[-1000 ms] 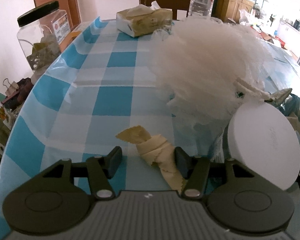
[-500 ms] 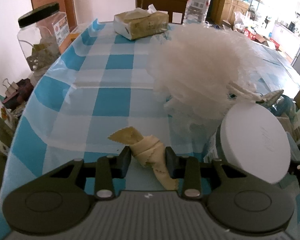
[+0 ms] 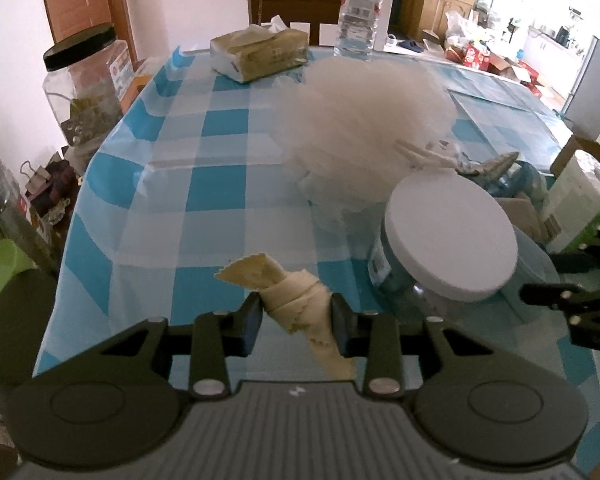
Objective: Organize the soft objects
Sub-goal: 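Carry the mask and strip to the cardboard box and release the mask, then lower the beige strip into the box and open the left gripper, then move the left gripper over the white mesh bath pouf on the table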
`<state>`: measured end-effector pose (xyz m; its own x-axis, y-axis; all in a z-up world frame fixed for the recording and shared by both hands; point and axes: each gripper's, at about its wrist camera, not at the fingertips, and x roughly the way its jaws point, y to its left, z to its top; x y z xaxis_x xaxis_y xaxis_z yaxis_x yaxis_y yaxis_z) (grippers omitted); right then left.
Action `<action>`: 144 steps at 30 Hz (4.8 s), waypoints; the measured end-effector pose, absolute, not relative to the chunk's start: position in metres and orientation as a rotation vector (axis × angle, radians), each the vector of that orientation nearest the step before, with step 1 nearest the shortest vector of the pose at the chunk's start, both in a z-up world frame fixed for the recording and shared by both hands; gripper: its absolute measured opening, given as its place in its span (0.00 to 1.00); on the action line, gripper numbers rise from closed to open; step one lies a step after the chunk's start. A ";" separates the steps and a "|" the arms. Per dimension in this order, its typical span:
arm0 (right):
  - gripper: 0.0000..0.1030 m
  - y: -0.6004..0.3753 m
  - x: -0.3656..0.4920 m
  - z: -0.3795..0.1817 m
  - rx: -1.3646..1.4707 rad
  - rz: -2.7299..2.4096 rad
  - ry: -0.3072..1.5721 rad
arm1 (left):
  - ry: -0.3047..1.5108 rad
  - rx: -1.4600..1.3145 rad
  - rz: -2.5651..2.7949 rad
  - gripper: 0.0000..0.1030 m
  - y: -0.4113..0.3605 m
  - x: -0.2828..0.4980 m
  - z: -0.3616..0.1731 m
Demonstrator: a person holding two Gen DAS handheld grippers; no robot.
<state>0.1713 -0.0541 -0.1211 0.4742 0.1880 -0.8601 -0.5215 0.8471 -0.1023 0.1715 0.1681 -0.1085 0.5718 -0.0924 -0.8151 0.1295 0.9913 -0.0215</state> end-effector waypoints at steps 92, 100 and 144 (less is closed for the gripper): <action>0.98 -0.377 0.091 -0.035 -0.160 0.123 0.856 | 0.769 0.316 -0.639 0.89 -0.232 0.157 -0.042; 1.00 -0.374 0.090 -0.037 -0.148 0.110 0.852 | 0.770 0.301 -0.585 0.95 -0.219 0.148 -0.042; 1.00 -0.184 0.098 -0.041 -0.148 0.166 0.896 | 0.869 0.249 -0.466 0.98 -0.010 0.095 -0.042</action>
<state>0.0978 -0.1840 -0.0406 0.6132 0.0821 -0.7856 -0.2054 0.9769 -0.0582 0.0947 -0.0096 -0.0420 0.5538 -0.2908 -0.7802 0.4890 0.8720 0.0221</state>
